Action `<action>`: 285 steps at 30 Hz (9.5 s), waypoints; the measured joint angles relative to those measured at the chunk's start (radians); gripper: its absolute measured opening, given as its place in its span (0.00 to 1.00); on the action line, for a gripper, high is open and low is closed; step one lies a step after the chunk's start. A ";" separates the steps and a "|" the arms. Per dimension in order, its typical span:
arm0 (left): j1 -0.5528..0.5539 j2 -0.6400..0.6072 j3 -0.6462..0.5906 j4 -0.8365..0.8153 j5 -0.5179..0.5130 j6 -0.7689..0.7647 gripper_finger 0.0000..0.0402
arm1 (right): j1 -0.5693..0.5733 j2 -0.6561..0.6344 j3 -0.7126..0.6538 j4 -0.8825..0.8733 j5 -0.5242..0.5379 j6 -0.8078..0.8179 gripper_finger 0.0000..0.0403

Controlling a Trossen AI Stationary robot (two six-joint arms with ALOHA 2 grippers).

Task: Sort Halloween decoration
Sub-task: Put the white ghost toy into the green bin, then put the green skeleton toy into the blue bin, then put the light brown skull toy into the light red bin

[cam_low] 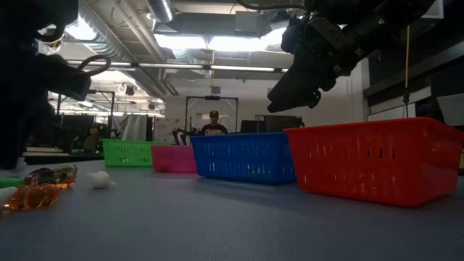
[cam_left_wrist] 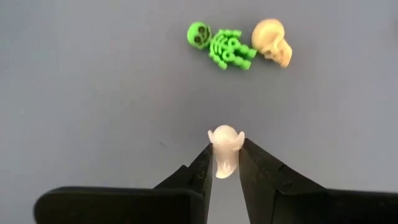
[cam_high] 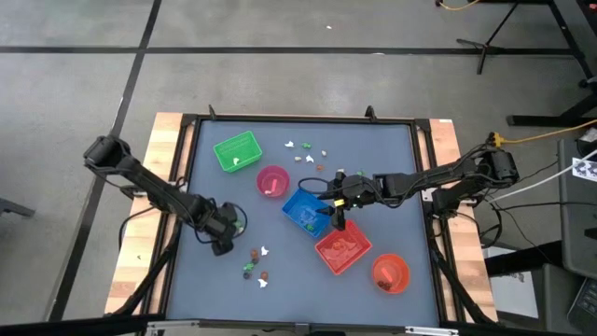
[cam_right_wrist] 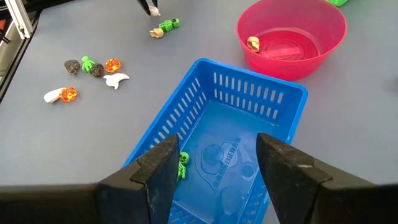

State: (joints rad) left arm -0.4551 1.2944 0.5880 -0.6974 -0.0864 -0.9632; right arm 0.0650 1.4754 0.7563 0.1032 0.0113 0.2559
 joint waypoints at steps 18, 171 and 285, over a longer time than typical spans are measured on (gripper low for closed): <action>0.193 -0.123 0.002 0.002 -0.086 0.006 0.14 | 0.000 0.000 0.000 0.000 0.000 0.000 0.53; 0.711 -0.284 0.003 0.195 -0.580 0.675 0.37 | -0.589 0.105 0.003 -0.608 -0.056 -0.708 0.53; 0.712 -0.284 0.002 0.312 -0.580 0.706 0.37 | -0.098 0.017 0.000 -0.045 -0.386 -0.522 0.44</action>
State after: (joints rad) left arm 0.2569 1.0100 0.5900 -0.3854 -0.6668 -0.2572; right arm -0.0330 1.4921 0.7567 0.0586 -0.3752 -0.2663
